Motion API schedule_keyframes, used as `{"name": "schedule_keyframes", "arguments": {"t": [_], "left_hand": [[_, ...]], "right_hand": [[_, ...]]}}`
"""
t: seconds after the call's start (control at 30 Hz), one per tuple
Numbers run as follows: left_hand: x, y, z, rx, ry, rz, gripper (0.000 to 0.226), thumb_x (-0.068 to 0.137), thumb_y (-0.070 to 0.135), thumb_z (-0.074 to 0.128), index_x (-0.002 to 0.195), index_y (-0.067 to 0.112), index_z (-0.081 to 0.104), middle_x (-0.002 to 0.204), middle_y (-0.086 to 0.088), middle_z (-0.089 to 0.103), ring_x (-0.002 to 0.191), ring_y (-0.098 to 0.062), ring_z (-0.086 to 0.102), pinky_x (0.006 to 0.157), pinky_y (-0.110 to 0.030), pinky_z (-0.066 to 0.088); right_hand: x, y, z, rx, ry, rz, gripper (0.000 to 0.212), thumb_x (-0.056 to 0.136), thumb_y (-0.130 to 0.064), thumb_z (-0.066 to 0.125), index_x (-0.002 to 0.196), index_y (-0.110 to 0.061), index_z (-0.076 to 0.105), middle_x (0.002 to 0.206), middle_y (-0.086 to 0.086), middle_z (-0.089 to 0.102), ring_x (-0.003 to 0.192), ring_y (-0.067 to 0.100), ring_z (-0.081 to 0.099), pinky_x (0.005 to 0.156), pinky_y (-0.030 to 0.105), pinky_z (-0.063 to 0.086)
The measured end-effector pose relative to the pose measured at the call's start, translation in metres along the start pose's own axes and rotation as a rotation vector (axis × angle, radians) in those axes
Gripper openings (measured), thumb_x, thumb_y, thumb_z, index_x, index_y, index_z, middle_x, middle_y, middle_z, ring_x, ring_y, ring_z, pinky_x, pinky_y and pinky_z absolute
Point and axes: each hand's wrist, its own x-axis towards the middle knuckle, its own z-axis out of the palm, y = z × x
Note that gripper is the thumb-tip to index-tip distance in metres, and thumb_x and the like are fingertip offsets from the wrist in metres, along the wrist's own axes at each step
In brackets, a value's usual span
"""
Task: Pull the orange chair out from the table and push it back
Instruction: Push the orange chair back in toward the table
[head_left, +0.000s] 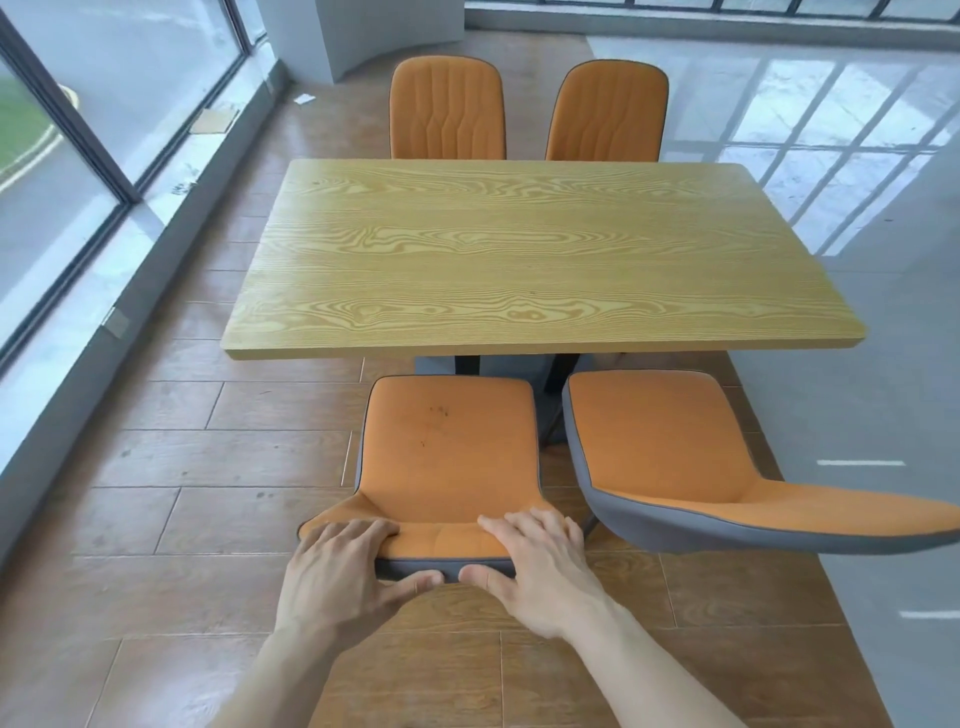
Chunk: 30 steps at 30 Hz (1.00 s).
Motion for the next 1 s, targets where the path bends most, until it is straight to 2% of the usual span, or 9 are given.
{"name": "schedule_keyframes", "arguments": {"t": [0.13,0.3,0.4,0.57,0.77,1.0], "left_hand": [[-0.009,0.001,0.003,-0.023,-0.002,-0.008,0.086,0.061,0.105,0.033,0.11,0.041,0.064,0.1,0.022,0.065,0.103,-0.012,0.058,0.093,-0.034,0.043],[0.01,-0.005,-0.005,0.016,-0.022,0.009,0.088,0.061,0.106,0.028,0.111,0.043,0.064,0.106,0.023,0.066,0.11,-0.01,0.056,0.095,-0.032,0.042],[0.01,-0.013,-0.006,0.012,0.034,0.027,0.086,0.062,0.104,0.032,0.107,0.041,0.067,0.098,0.02,0.068,0.099,-0.012,0.06,0.09,-0.034,0.046],[0.019,-0.029,-0.01,0.031,0.055,0.043,0.083,0.063,0.104,0.034,0.101,0.039,0.069,0.093,0.018,0.069,0.094,-0.014,0.063,0.084,-0.035,0.049],[0.014,-0.023,-0.006,0.023,0.085,0.054,0.08,0.064,0.102,0.037,0.086,0.032,0.069,0.085,0.014,0.07,0.084,-0.017,0.065,0.079,-0.038,0.05],[0.01,-0.015,0.005,-0.015,0.058,0.034,0.08,0.064,0.102,0.04,0.092,0.033,0.069,0.094,0.014,0.071,0.091,-0.021,0.063,0.088,-0.041,0.045]], "right_hand": [[-0.004,0.004,0.01,-0.026,0.023,-0.018,0.119,0.062,-0.101,-0.009,0.159,-0.041,0.025,0.162,-0.005,0.035,0.15,0.026,0.017,0.122,0.054,0.008],[0.011,-0.001,0.0,0.001,0.022,-0.016,0.109,0.067,-0.097,0.002,0.157,-0.042,0.028,0.161,-0.004,0.036,0.149,0.023,0.019,0.12,0.054,0.011],[0.016,-0.006,0.005,-0.003,0.041,-0.018,0.107,0.069,-0.098,0.002,0.156,-0.042,0.03,0.159,-0.006,0.039,0.148,0.02,0.021,0.119,0.054,0.013],[0.026,-0.018,0.006,0.011,0.053,-0.024,0.097,0.077,-0.094,0.011,0.156,-0.042,0.031,0.157,-0.008,0.04,0.147,0.017,0.021,0.117,0.053,0.013],[0.021,-0.013,0.004,0.026,0.037,-0.021,0.11,0.068,-0.102,0.0,0.156,-0.043,0.03,0.159,-0.01,0.038,0.149,0.015,0.018,0.119,0.053,0.014],[0.011,-0.006,-0.004,0.054,0.007,0.0,0.096,0.075,-0.093,0.017,0.156,-0.044,0.03,0.159,-0.01,0.037,0.149,0.014,0.015,0.121,0.049,0.01]]}}
